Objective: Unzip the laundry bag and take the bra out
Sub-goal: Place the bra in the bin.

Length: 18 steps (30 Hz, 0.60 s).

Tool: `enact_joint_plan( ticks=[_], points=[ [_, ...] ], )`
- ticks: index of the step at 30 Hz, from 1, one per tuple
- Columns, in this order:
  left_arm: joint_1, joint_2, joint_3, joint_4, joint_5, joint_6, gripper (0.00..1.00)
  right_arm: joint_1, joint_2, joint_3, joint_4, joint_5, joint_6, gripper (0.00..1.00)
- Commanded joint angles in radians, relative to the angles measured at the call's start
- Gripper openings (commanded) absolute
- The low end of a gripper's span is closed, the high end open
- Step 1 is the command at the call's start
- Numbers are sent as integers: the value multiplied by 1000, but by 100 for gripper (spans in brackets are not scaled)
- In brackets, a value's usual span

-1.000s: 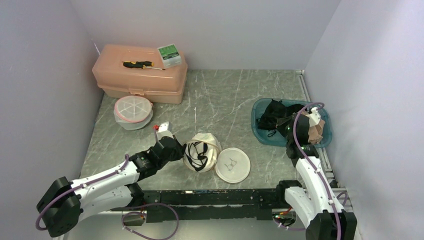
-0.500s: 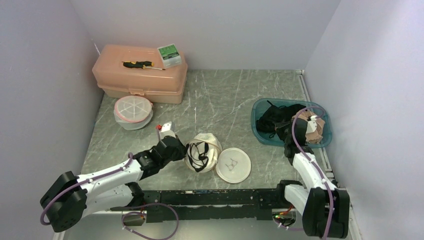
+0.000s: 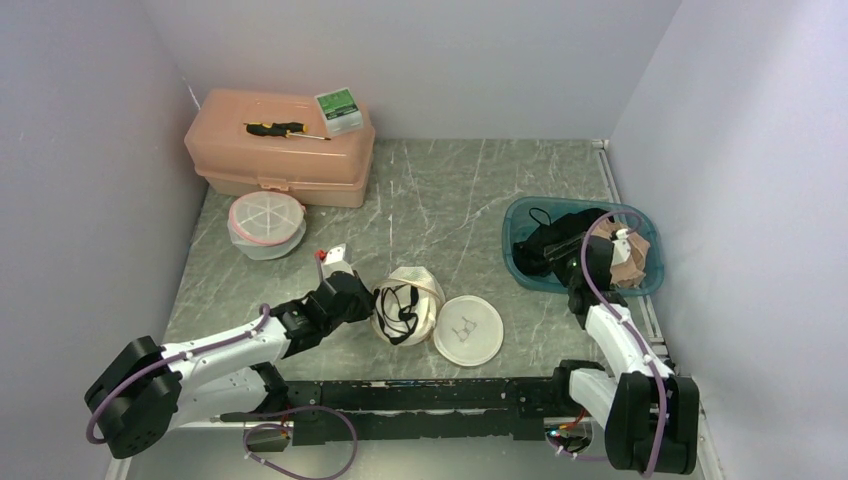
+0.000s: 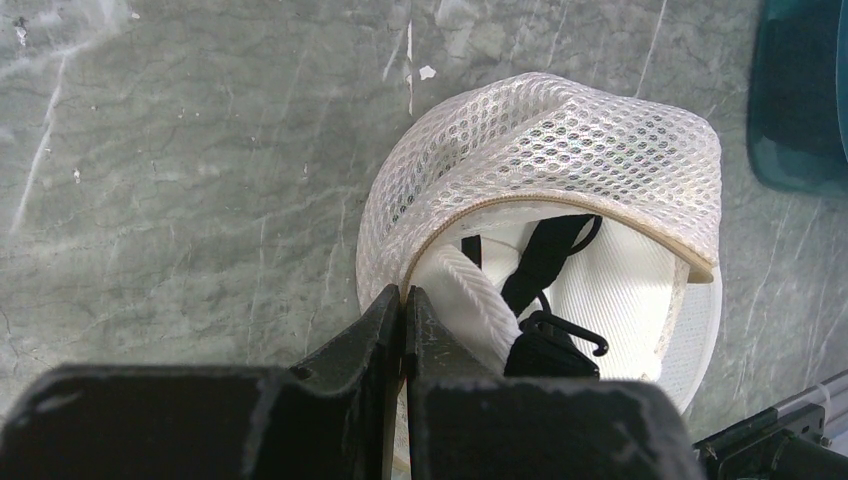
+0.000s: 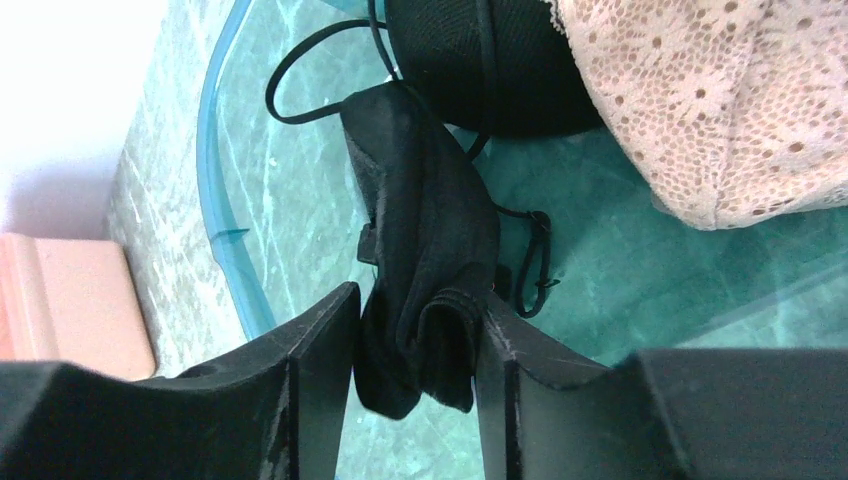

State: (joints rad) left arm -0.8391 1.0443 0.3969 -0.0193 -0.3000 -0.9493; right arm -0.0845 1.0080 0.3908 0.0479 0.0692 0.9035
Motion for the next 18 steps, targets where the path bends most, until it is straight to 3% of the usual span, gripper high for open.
enact_joint_plan(
  ticks=[1,7,12,15,18],
  points=[
    [0,-22,-7,21,13,-14,10,-4,-68,42,-71,38,-60,50],
    [-1,-26,-8,21,13,-8,10,36,-226,149,-202,136,-122,62],
    [-1,-17,6,-11,4,3,10,223,-241,224,-250,287,-156,65],
    [-1,-18,5,-2,-2,4,10,255,-197,245,-239,280,-171,62],
    [-1,-12,9,8,3,3,10,238,-134,236,-219,246,-150,51]
  ],
)
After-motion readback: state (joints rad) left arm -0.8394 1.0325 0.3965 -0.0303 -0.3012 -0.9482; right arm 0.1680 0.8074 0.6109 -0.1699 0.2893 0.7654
